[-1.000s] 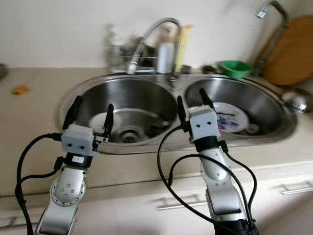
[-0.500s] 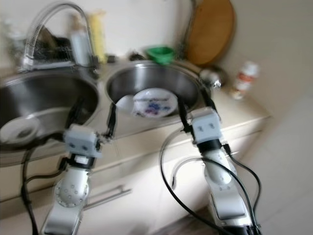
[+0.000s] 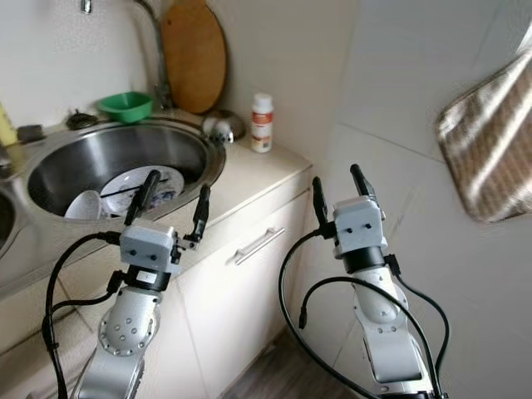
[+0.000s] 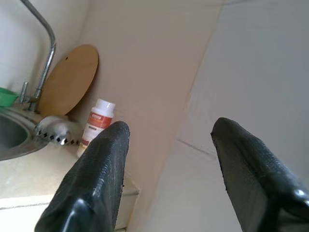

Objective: Kitchen organization

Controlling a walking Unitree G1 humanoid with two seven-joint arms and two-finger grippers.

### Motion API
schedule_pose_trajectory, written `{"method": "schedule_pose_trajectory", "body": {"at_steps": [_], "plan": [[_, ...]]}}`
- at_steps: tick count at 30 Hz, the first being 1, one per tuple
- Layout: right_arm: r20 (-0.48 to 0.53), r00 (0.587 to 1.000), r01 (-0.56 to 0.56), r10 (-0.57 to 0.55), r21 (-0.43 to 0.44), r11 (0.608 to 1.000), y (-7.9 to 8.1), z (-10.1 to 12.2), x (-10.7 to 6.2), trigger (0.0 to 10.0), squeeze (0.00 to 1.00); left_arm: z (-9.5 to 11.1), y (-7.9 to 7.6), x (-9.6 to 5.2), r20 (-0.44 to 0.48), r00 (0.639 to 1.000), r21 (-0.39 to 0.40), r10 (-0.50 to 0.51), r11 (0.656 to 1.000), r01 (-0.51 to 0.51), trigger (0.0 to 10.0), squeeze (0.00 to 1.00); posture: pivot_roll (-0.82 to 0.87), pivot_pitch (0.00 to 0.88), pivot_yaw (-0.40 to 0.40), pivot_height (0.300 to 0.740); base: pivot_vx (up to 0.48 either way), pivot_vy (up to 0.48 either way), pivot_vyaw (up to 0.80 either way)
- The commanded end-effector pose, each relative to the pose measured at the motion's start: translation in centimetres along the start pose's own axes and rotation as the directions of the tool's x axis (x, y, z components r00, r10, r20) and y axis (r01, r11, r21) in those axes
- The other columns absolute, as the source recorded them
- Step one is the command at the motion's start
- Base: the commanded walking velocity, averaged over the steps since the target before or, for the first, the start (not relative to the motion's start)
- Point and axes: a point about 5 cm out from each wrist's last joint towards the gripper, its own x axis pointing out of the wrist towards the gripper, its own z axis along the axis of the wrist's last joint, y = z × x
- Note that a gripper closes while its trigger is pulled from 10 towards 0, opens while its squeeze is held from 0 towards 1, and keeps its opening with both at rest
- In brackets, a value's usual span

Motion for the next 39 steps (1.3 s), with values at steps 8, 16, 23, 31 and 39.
{"method": "schedule_pose_trajectory", "body": {"at_steps": [8, 16, 23, 31, 39], "plan": [[0.012, 1.000, -0.006, 0.006, 0.000, 1.000, 0.1, 0.2, 0.1, 10.0, 0.00, 0.2, 0.0, 0.0, 0.022, 1.000, 0.006, -0.011, 1.000, 0.011, 10.0, 0.00, 0.04, 0.000, -0.055, 0.740, 0.000, 0.144, -0.80], [-0.009, 1.000, 0.002, -0.002, -0.010, 1.000, 0.1, -0.1, 0.0, 10.0, 0.00, -0.1, -0.2, 0.0, -0.002, 1.000, 0.008, -0.025, 1.000, 0.025, 10.0, 0.00, 0.04, 0.000, -0.052, 0.740, 0.000, -0.240, -0.80], [-0.023, 1.000, 0.011, -0.011, -0.019, 1.000, -0.1, -0.4, 0.0, 10.0, 0.00, -0.2, -0.3, -0.1, -0.008, 1.000, 0.006, -0.027, 1.000, 0.027, 10.0, 0.00, 0.03, 0.000, -0.050, 0.740, 0.000, -0.274, -0.80], [-0.049, 0.998, 0.033, -0.033, -0.019, 0.999, -0.4, -0.7, 0.1, 10.0, 0.00, -0.3, -0.2, 0.0, -0.010, 1.000, 0.004, -0.028, 1.000, 0.028, 10.0, 0.00, 0.03, 0.000, -0.048, 0.740, 0.000, 0.000, -0.80], [-0.068, 0.997, 0.039, -0.041, -0.026, 0.999, -0.3, -1.1, 0.0, 10.0, 0.00, -0.4, -0.2, -0.1, -0.011, 0.999, 0.000, -0.033, 0.999, 0.033, 10.0, 0.00, 0.05, 0.000, -0.031, 0.740, 0.000, 0.000, -0.80]]}}
